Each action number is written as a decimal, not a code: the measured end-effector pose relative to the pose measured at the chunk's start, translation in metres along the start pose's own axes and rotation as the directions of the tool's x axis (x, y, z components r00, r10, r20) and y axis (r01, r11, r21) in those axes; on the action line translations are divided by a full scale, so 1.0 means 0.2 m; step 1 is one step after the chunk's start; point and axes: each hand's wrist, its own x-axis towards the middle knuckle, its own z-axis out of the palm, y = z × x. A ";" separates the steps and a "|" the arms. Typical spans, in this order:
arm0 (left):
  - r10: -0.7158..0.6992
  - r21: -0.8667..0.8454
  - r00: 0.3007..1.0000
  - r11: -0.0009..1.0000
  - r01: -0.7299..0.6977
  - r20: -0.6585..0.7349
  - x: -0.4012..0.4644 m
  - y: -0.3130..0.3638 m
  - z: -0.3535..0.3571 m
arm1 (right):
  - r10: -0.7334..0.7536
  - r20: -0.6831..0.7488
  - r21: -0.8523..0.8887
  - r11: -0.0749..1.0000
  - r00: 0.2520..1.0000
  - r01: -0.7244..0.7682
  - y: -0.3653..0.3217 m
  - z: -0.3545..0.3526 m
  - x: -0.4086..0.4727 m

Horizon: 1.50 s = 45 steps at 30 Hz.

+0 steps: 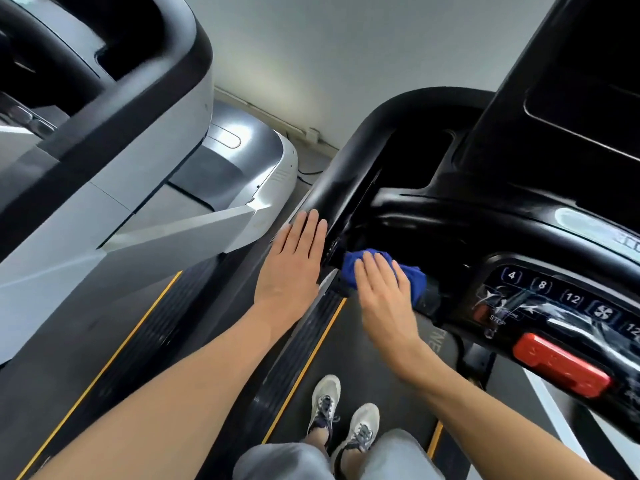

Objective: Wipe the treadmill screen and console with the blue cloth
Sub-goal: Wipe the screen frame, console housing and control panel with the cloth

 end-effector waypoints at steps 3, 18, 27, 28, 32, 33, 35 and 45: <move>-0.016 0.012 1.000 1.000 0.016 -0.020 0.00 0.00 0.00 | 0.010 0.008 0.033 0.999 1.000 -0.010 -0.15 0.04 0.17; 0.079 0.048 0.996 0.996 -0.077 -0.033 0.00 0.00 0.01 | 0.000 -0.014 0.061 0.998 1.000 0.001 -0.07 0.03 0.10; 0.120 0.005 0.991 0.993 -0.120 -0.066 0.00 -0.02 0.02 | 0.116 -0.058 -0.007 0.993 0.991 -0.117 0.14 0.01 -0.33; 0.127 0.014 0.989 0.992 -0.126 -0.074 0.00 -0.02 0.02 | 0.125 -0.071 -0.022 0.992 0.990 -0.127 0.14 0.02 -0.34; 0.164 0.072 0.983 0.985 -0.158 -0.081 0.00 -0.01 0.02 | 0.087 -0.136 -0.003 0.996 0.987 -0.089 0.01 0.07 -0.13; 0.169 0.079 0.982 0.984 -0.163 -0.082 -0.01 -0.01 0.02 | 0.071 -0.134 0.009 0.997 0.988 -0.071 0.00 0.08 -0.09; 0.178 0.077 0.981 0.982 -0.171 -0.080 -0.01 -0.01 0.02 | 0.044 -0.119 0.024 0.999 0.992 -0.042 0.01 0.08 -0.10; 0.172 0.043 0.980 0.985 -0.168 -0.105 0.00 -0.02 0.03 | -0.055 -0.156 -0.035 0.998 0.986 0.050 0.05 0.08 -0.12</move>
